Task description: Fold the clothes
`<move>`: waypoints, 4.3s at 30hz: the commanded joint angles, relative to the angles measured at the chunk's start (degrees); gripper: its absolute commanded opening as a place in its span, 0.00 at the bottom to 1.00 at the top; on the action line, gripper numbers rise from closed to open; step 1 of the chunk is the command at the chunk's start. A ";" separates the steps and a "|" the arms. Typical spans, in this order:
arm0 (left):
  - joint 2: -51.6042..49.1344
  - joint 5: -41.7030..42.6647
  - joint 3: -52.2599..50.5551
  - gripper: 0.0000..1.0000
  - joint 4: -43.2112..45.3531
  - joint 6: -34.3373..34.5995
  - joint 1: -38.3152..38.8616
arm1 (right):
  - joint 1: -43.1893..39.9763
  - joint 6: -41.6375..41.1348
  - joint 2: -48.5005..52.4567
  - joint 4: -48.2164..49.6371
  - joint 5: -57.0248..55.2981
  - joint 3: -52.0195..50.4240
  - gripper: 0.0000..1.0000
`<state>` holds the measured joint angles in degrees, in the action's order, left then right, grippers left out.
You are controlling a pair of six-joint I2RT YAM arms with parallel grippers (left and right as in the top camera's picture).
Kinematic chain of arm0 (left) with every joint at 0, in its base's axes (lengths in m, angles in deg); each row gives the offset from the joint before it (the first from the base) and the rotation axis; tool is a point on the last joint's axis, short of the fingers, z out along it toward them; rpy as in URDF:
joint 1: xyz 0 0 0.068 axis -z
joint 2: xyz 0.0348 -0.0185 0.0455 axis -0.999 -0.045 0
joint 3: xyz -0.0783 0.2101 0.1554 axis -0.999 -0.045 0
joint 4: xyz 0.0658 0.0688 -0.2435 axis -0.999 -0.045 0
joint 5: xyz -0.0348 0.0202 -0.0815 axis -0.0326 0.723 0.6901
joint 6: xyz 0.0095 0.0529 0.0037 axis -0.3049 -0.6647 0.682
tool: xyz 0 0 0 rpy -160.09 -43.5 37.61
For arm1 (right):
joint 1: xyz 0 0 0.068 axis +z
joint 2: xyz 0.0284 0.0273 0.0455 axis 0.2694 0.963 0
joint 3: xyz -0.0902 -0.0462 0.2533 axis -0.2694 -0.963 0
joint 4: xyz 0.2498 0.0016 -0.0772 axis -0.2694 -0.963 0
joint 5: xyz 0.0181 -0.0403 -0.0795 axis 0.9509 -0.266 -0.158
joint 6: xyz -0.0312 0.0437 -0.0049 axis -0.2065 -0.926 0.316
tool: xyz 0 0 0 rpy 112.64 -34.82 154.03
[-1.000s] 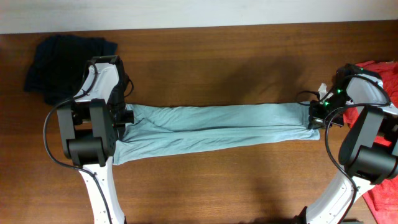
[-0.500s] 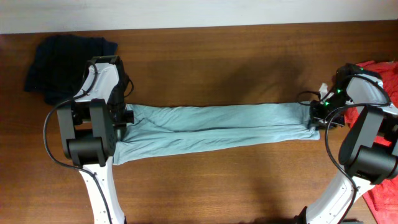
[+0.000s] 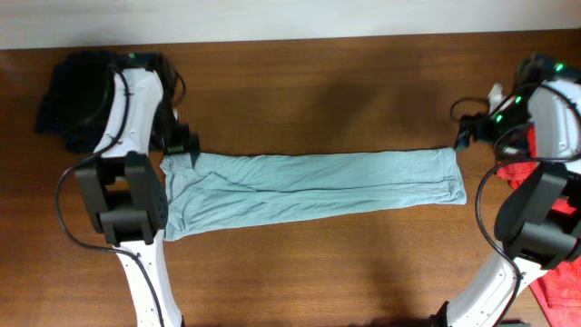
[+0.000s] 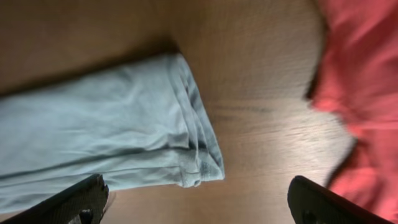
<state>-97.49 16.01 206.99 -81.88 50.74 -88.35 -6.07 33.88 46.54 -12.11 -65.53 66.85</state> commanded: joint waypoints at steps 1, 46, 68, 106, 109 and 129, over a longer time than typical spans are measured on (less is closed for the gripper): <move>3.58 5.46 8.00 0.91 -0.09 0.09 0.13 | 0.79 0.11 -0.85 -3.02 3.30 6.34 0.97; 3.02 10.19 -15.78 0.00 22.47 -1.03 12.94 | 50.73 9.29 -0.74 39.30 22.03 -24.24 0.04; 3.02 9.77 -15.78 0.04 22.69 -1.03 12.94 | 52.24 5.92 -0.72 47.01 22.10 -30.01 0.04; 3.02 9.77 -15.78 0.11 22.91 -1.01 12.92 | 47.93 -3.17 -0.61 24.52 15.28 -20.94 0.04; 3.02 9.77 -15.78 0.01 22.91 -1.01 12.94 | 47.98 -3.17 -0.59 25.14 14.47 -21.81 0.04; 3.02 9.77 -15.78 0.00 22.93 -1.01 12.92 | 47.98 -5.55 -0.50 25.86 17.53 -27.71 0.04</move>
<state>-94.37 25.56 191.43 -59.08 50.06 -75.58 41.76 28.88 46.34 13.55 -48.79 39.98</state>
